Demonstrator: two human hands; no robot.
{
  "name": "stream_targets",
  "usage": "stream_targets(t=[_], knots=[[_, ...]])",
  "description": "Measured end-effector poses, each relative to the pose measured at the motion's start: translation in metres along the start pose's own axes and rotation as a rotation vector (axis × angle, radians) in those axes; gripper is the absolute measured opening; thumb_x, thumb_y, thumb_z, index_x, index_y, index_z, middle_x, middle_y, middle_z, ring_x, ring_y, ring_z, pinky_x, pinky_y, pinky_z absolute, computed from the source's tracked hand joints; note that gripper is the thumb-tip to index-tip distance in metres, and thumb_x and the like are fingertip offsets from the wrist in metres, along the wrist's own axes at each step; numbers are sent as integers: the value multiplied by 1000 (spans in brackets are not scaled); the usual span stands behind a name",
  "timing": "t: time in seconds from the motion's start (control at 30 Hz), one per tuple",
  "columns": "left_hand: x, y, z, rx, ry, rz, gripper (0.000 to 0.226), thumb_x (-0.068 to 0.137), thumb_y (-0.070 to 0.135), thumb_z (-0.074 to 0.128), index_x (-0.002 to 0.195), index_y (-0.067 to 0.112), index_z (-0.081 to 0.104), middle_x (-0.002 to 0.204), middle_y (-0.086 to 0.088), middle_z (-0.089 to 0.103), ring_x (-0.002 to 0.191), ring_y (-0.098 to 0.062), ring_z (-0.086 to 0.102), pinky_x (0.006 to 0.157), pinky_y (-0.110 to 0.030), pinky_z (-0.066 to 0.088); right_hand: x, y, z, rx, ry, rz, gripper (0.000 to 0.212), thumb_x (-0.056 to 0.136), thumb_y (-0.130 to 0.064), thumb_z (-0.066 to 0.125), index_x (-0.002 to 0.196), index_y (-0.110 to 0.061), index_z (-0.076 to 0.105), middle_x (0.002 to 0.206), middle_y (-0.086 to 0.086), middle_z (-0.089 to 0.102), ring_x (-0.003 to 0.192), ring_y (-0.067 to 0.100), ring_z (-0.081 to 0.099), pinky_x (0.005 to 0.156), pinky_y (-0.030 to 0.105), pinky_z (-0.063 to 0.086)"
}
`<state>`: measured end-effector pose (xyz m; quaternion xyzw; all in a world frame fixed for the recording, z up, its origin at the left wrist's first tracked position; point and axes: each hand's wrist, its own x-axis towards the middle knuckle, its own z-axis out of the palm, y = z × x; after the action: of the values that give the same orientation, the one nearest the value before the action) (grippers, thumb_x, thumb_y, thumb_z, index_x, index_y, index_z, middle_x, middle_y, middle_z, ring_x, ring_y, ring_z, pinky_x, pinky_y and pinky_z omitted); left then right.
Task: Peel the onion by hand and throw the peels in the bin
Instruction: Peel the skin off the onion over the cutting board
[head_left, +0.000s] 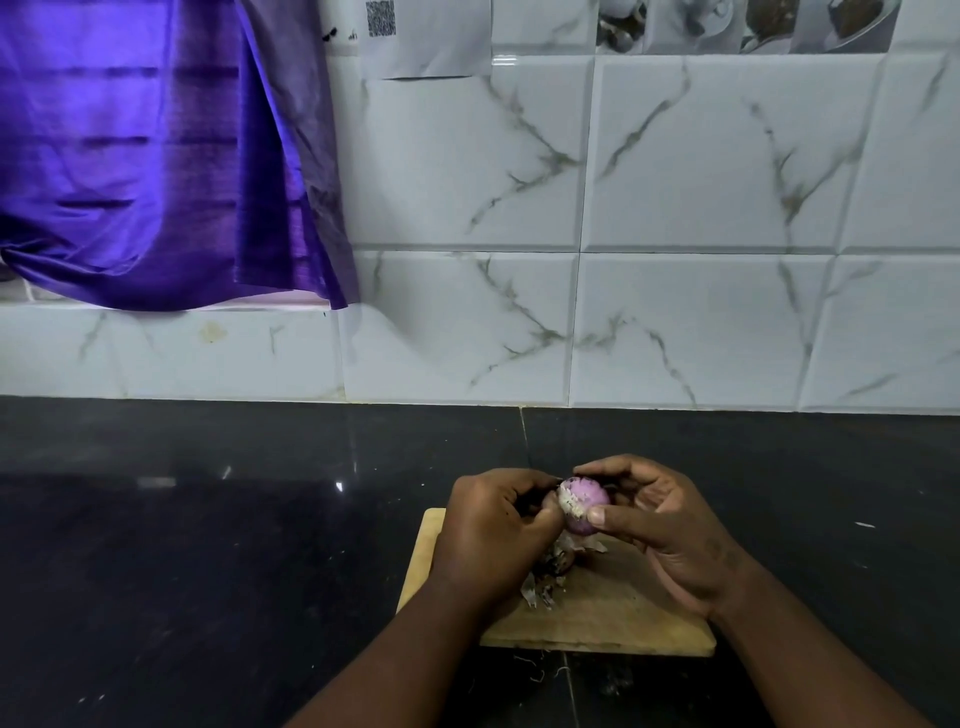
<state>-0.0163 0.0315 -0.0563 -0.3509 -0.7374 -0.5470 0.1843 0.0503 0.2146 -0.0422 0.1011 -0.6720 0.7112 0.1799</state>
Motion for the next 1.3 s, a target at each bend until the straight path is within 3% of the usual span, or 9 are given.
stream_targets(t=[0.17, 0.4, 0.53, 0.77, 0.87, 0.97, 1.07, 1.17, 1.3], knots=[[1, -3, 1, 12, 40, 25, 21, 88, 7, 75, 102, 20, 85, 87, 11, 81, 78, -4, 75, 70, -34, 63, 0, -1, 0, 50, -4, 21, 64, 50, -25, 98, 107, -6, 76, 111, 22, 75, 103, 33, 73, 84, 37, 62], [2, -6, 3, -257, -23, -108, 25, 98, 3, 64, 100, 18, 84, 91, 3, 82, 86, -14, 78, 79, -39, 65, 1, -1, -2, 131, 10, 48, 70, 46, -28, 100, 108, -7, 76, 113, 21, 75, 101, 30, 74, 78, 32, 61], [2, -6, 2, -295, -53, -121, 17, 102, 14, 66, 101, 19, 81, 93, -1, 80, 89, -19, 77, 81, -52, 64, 2, -1, -2, 128, 10, 49, 53, 56, -15, 89, 106, -7, 77, 112, 21, 75, 99, 29, 75, 76, 32, 62], [4, -4, -4, -173, -73, 0, 20, 100, 11, 69, 114, 20, 81, 104, 8, 81, 99, -7, 76, 87, -40, 63, 1, -1, -3, 140, 18, 52, 37, 69, 1, 75, 105, -6, 77, 108, 20, 76, 96, 29, 75, 75, 33, 63], [5, -5, -11, 29, -78, 142, 21, 98, 14, 71, 116, 21, 81, 105, 11, 81, 98, 1, 73, 85, -33, 62, 0, -1, -2, 121, 5, 67, 36, 68, 0, 76, 102, -7, 78, 107, 20, 77, 94, 28, 76, 73, 32, 62], [7, -4, -14, 132, -98, 216, 23, 98, 20, 67, 117, 22, 80, 105, 9, 81, 97, -2, 73, 83, -34, 61, 0, -2, -2, 104, -11, 79, 42, 62, -6, 82, 104, -5, 78, 106, 20, 77, 93, 28, 76, 73, 32, 62], [5, -2, -14, 167, -102, 229, 25, 98, 26, 64, 117, 22, 80, 104, 7, 81, 93, -6, 74, 79, -37, 61, -1, -1, -3, 102, -13, 84, 48, 58, -14, 84, 105, -5, 77, 108, 22, 76, 94, 30, 76, 74, 32, 62], [5, 0, -13, 151, -83, 199, 25, 94, 28, 67, 114, 21, 81, 100, 7, 81, 88, -5, 74, 76, -36, 62, -1, 0, -2, 98, -21, 82, 39, 64, -6, 82, 102, -7, 79, 106, 20, 77, 93, 30, 75, 73, 33, 62], [5, 2, -12, 107, -28, 185, 22, 90, 23, 71, 107, 17, 83, 93, 7, 82, 82, -3, 74, 71, -34, 62, -1, -1, -1, 100, -24, 72, 45, 57, -13, 85, 101, -7, 79, 105, 21, 77, 92, 30, 76, 73, 33, 62]])
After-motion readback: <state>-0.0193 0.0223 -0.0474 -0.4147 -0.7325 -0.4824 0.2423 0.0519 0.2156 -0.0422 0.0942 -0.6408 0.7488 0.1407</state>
